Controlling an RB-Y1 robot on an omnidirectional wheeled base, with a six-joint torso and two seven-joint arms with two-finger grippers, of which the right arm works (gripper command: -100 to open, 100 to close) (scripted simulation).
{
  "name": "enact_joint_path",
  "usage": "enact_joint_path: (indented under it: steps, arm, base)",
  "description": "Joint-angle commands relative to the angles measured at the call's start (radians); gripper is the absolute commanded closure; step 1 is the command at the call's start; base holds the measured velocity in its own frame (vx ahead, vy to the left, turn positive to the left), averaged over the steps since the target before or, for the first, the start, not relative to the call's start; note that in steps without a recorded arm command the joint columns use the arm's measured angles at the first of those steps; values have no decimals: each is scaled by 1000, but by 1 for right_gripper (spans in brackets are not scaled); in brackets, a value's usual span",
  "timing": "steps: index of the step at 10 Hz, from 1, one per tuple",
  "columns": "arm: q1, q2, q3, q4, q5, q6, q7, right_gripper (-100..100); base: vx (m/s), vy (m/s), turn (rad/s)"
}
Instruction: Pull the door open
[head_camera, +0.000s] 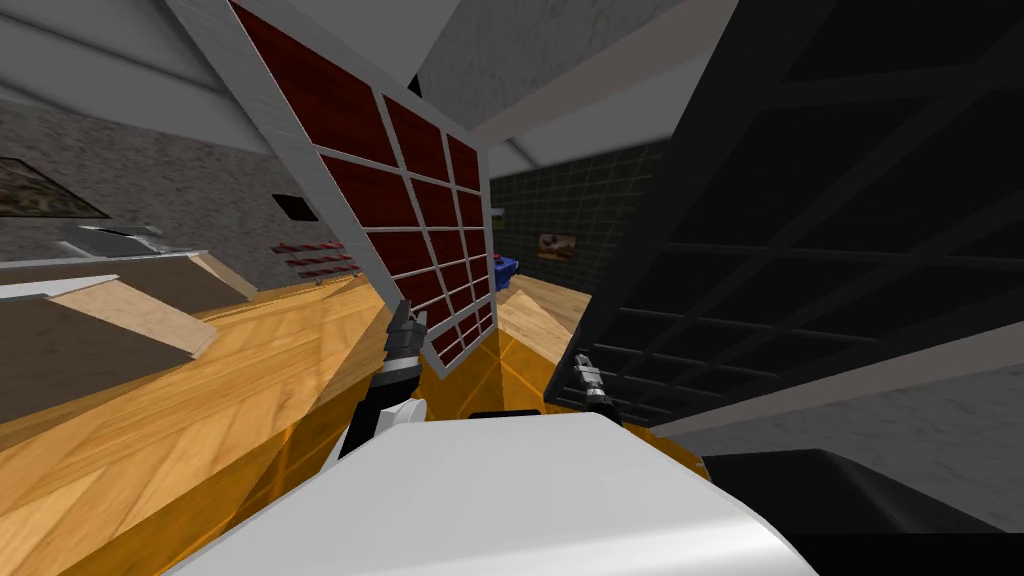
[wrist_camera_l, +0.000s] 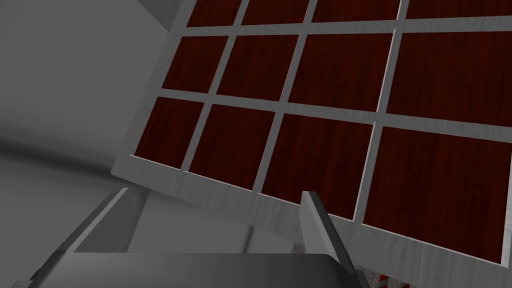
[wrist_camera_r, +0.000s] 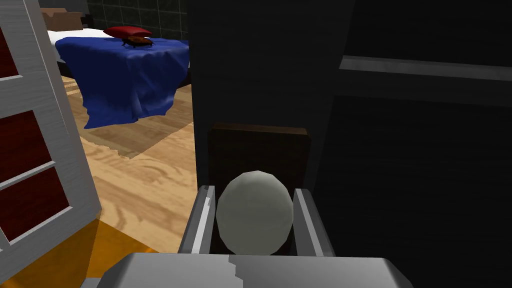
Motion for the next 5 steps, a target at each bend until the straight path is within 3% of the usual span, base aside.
enact_joint_path:
  steps: [1,2,5]
  arm:
    - [13,-16,24,-5,12,-15,-27,100]
    - [8,-8,16,1,8,-11,-16,100]
    - [37,-37,50,-4,37,-47,-61,100]
  base:
    - [-239,-43,84]
    - [-109,-12,18]
    - [-220,-30,122]
